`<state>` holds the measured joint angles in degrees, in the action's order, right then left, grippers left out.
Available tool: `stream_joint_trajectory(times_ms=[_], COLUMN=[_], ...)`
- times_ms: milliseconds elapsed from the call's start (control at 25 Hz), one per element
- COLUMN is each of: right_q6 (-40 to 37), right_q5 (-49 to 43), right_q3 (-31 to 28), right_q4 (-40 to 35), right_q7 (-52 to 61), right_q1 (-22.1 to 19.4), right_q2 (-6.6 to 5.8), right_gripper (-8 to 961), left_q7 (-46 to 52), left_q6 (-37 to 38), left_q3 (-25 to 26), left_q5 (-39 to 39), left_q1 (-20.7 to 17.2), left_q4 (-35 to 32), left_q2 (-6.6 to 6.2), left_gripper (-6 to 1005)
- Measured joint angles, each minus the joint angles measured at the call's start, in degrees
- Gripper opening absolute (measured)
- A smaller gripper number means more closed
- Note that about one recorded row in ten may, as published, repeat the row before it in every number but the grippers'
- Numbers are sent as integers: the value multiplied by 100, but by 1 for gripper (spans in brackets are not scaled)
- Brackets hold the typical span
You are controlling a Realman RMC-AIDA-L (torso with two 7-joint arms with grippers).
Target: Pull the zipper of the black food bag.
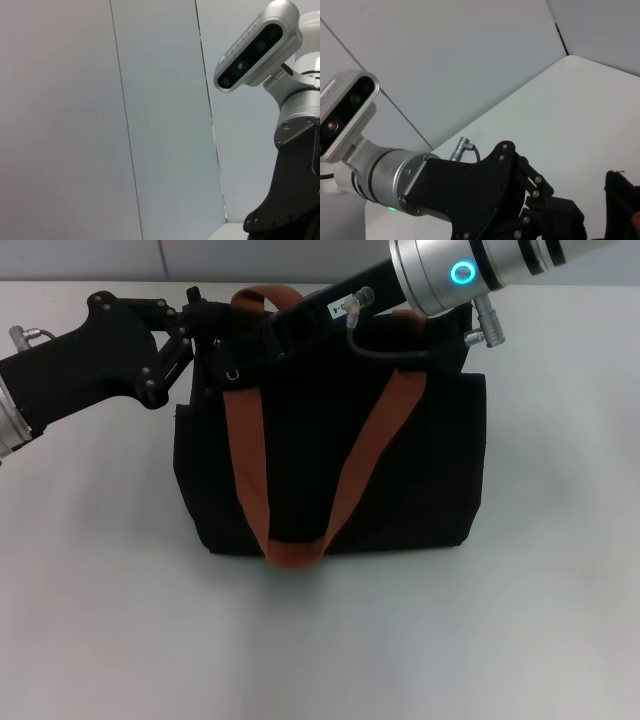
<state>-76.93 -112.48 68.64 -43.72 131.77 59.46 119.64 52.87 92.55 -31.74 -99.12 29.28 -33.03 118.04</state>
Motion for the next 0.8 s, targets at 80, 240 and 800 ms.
stream_joint_trajectory(times_ms=[80,240,800], right_q6=[2,4,-205], right_q5=[0,-7,-49], right_q3=[18,41,92], right_q4=[-3,-3,-513], right_q7=[-22,-30,29], right_q1=[-1,10,-229], right_q2=[-2,-2,-24], right_gripper=[164,132,1], left_q7=[1,0,-5], left_q6=[5,8,-30], left_q3=[4,7,10], left_q5=[0,0,-3], left_q1=[-13,-25,-57], left_q4=[0,-2,17], left_q2=[-2,-2,-20], left_gripper=[29,32,41])
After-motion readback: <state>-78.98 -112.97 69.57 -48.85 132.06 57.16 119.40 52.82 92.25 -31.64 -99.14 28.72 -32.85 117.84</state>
